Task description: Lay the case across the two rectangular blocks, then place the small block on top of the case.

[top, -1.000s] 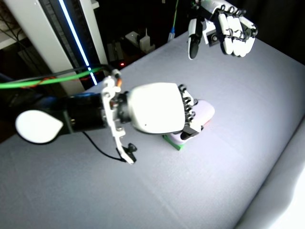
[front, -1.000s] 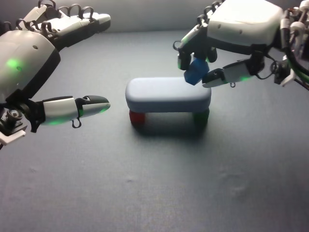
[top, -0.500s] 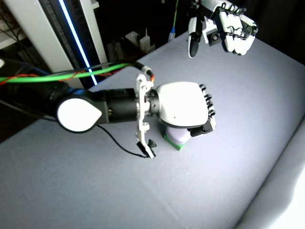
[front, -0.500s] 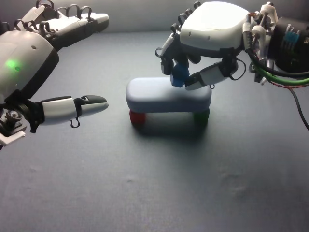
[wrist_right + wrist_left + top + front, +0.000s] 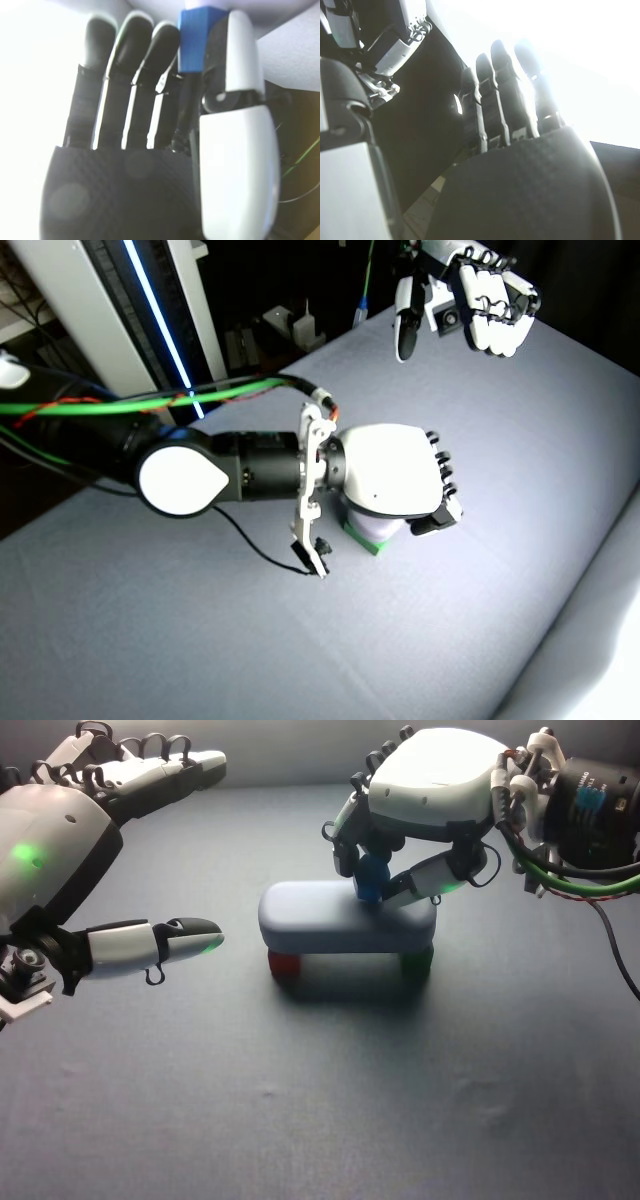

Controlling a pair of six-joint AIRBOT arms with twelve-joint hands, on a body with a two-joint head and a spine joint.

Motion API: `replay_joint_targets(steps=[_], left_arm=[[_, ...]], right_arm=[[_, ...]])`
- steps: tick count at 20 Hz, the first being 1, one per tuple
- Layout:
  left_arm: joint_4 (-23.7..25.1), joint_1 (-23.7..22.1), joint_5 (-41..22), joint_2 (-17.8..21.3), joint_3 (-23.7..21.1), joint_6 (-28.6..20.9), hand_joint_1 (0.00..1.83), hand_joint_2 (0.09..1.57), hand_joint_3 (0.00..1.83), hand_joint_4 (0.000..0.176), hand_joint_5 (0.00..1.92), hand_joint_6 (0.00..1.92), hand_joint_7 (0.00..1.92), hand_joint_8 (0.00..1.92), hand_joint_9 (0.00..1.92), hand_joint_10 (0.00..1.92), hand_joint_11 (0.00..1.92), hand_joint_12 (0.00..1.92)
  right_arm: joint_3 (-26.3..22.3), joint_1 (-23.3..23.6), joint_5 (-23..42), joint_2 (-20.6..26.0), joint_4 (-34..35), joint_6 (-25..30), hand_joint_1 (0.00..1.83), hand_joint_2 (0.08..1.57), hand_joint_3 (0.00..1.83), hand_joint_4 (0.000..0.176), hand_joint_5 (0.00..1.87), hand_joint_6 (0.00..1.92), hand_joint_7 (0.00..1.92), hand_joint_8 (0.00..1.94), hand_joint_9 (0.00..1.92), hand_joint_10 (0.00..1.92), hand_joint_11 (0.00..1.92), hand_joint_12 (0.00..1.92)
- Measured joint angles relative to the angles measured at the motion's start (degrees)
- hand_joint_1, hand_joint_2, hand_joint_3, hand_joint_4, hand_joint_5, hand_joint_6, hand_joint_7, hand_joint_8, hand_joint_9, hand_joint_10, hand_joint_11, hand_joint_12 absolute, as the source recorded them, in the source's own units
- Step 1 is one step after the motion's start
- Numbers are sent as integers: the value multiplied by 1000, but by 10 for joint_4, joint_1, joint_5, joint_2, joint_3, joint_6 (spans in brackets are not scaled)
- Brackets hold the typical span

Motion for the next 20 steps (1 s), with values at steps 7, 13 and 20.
replay_joint_targets(steps=[7,13,20], left_arm=[[1,0,2,0,0,-2,1021,900,0,0,450,3,463,7,497,17,0,1243],[1,0,3,0,0,-2,1030,896,0,0,444,0,482,6,506,17,0,1305],[0,-1,5,-1,0,-2,1014,893,0,0,440,3,478,2,493,10,0,1305]], right_arm=[[0,0,-1,0,-1,0,1270,1119,2,0,961,856,975,1150,954,1233,860,1599],[-13,0,-2,0,-6,-1,1258,1135,0,0,962,829,958,1283,998,1456,954,1759],[-27,0,0,-1,-19,-1,1278,1092,4,0,995,841,1055,999,1061,1161,933,1538]])
